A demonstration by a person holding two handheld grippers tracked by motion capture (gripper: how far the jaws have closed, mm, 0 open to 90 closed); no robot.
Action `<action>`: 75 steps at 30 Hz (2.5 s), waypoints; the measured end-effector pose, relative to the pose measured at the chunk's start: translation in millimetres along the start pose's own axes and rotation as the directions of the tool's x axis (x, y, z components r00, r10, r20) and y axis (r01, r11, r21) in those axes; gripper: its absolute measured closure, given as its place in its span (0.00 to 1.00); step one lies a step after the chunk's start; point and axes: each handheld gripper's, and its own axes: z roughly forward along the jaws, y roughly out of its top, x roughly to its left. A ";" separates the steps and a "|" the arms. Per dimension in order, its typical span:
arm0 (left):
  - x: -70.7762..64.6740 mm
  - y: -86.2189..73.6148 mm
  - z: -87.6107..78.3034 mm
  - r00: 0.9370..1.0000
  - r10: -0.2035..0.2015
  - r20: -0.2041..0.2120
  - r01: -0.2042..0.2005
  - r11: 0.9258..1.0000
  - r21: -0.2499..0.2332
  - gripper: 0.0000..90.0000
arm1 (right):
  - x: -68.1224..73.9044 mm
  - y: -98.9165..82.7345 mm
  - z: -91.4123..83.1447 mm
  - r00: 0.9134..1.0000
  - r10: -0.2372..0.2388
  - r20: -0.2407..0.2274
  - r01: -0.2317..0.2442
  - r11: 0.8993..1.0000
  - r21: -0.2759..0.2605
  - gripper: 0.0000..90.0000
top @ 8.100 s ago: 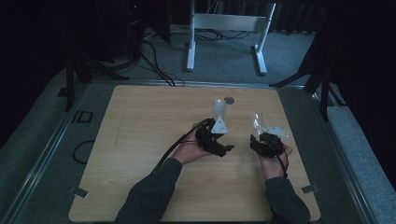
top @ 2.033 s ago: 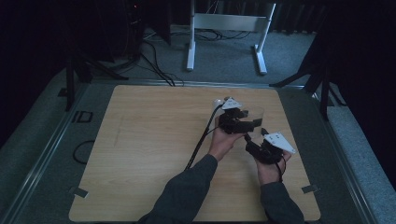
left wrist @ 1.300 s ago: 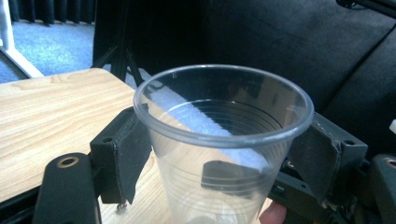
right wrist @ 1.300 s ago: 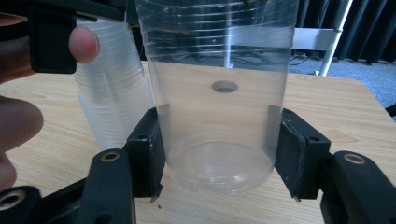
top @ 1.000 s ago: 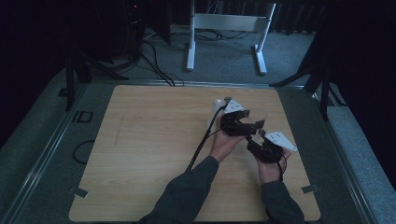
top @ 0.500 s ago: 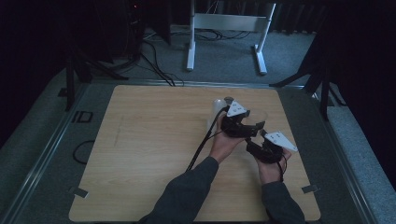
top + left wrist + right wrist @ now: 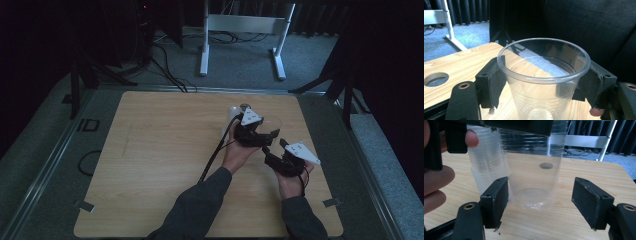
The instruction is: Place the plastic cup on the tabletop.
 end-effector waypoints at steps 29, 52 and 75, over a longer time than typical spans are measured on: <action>5.2 -5.5 -6.0 0.998 0.044 -0.047 -0.043 0.999 0.016 0.30 | -4.6 -5.3 -9.0 1.000 0.008 0.003 -0.008 1.000 0.001 0.33; 9.5 -13.2 -22.0 0.996 0.066 -0.057 -0.066 0.998 0.000 0.31 | -9.4 -9.3 -9.8 0.999 0.030 0.023 -0.030 1.000 -0.003 0.33; 15.8 -24.5 -34.2 0.995 0.080 -0.067 -0.082 0.996 -0.024 0.31 | -11.4 -10.4 -10.3 0.999 0.041 0.028 -0.041 0.999 -0.007 0.33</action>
